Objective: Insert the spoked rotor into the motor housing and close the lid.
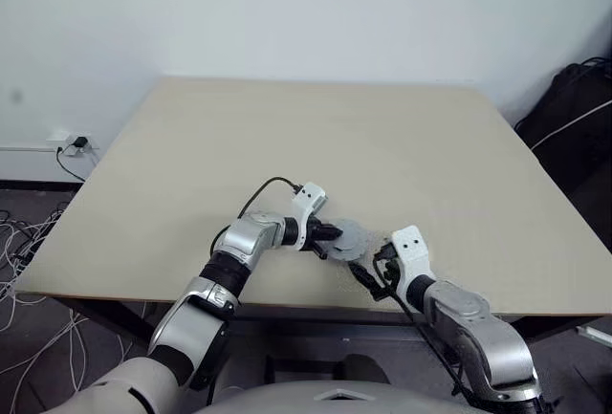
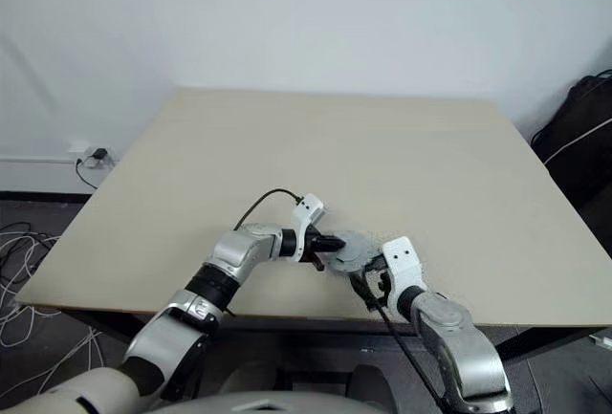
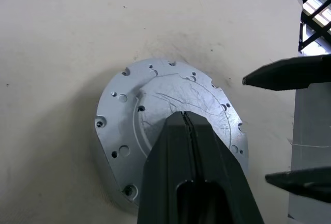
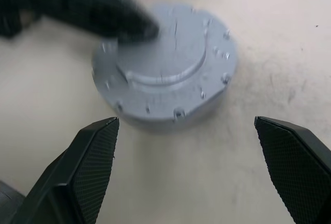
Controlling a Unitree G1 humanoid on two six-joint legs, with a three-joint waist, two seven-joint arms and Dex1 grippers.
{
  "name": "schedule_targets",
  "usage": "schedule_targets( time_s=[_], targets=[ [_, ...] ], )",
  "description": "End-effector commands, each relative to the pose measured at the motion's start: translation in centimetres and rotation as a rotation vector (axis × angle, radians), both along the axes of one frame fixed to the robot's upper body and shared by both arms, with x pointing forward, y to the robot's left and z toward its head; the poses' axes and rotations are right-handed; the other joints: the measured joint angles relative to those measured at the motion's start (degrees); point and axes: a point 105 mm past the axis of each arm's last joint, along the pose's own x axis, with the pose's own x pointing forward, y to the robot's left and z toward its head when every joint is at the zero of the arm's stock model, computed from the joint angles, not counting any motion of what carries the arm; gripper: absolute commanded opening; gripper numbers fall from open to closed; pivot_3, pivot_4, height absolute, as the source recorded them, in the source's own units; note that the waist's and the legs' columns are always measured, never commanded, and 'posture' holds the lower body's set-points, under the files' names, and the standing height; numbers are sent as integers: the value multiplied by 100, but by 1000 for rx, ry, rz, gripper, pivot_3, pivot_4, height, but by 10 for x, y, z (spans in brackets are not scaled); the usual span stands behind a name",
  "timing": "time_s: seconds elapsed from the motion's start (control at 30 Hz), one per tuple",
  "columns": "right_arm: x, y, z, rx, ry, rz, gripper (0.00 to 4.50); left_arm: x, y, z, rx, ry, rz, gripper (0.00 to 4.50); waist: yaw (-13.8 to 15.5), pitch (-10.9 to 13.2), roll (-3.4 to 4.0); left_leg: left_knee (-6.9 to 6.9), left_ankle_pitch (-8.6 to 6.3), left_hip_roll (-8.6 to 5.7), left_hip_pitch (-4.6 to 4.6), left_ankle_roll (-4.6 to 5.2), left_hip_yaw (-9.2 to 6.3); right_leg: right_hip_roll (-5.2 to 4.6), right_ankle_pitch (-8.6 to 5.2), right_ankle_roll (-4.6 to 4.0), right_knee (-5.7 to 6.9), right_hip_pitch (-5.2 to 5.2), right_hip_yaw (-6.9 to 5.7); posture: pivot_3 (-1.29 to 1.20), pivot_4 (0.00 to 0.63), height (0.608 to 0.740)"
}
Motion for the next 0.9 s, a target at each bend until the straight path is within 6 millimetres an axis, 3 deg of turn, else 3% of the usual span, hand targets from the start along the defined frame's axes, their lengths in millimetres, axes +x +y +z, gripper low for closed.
schedule_targets(
  time_s=[0.03, 0.23, 0.47, 0.9],
  targets=[
    [11, -4, 10, 159, -29, -112, 4478, -2, -1, 0, 14, -11, -18, 0, 5, 0, 0, 0, 0, 0, 0, 0, -1, 0, 0, 1, 0, 0, -1, 0, 0, 740],
    [26, -6, -2, 400, 44, -303, 4478, 0, 1, 0, 17, -16, -10, 0, 1, 4, 12, -2, 0, -1, -3, 0, -5, -5, 5, -7, -1, -1, -2, 0, 0, 740],
    [37, -1, -13, 527, 148, -393, 4478, 0, 4, -1, 16, -21, 10, 0, -10, 7, 29, -11, 0, -2, -4, -1, -5, -13, 5, -9, -1, -6, 0, 0, 0, 740],
    [35, 15, -19, 870, 366, -499, 4478, -1, 9, -4, 18, -14, 28, 0, -18, -1, 43, -19, 0, -1, -1, -1, -5, -14, 4, -11, -2, -7, 2, 0, 0, 740]
  ],
)
